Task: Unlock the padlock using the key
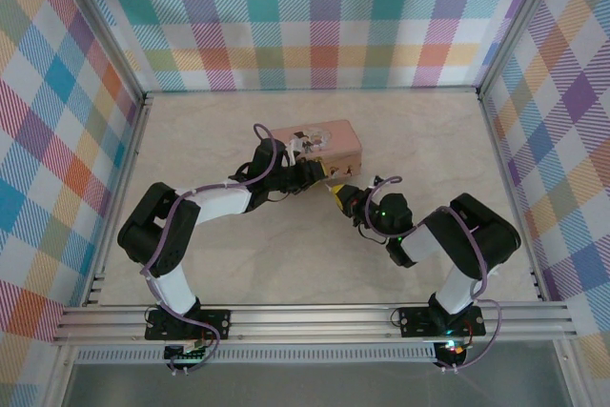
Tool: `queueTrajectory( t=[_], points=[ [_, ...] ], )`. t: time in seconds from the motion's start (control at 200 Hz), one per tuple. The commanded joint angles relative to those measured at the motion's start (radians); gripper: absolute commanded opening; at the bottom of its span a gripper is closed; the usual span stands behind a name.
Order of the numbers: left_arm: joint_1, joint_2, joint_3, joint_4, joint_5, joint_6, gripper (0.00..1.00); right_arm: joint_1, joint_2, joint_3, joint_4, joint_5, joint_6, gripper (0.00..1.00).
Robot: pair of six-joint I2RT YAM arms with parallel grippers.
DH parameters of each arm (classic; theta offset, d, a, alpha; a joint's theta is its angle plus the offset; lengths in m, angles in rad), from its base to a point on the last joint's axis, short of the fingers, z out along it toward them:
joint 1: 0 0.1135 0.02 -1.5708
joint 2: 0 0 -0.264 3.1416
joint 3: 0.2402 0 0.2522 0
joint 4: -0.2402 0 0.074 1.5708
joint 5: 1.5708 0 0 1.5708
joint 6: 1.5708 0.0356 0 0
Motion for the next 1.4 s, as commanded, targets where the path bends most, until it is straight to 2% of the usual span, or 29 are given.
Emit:
queueTrajectory(
  t=[0.0, 1.395],
  points=[
    [0.01, -0.049, -0.001, 0.081, 0.006, -0.016, 0.2, 0.01, -0.021, -0.007, 0.055, 0.017, -0.001, 0.0],
    [0.01, -0.046, -0.018, 0.132, 0.01, -0.062, 0.2, 0.011, 0.021, 0.061, 0.054, 0.05, -0.011, 0.0]
  ],
)
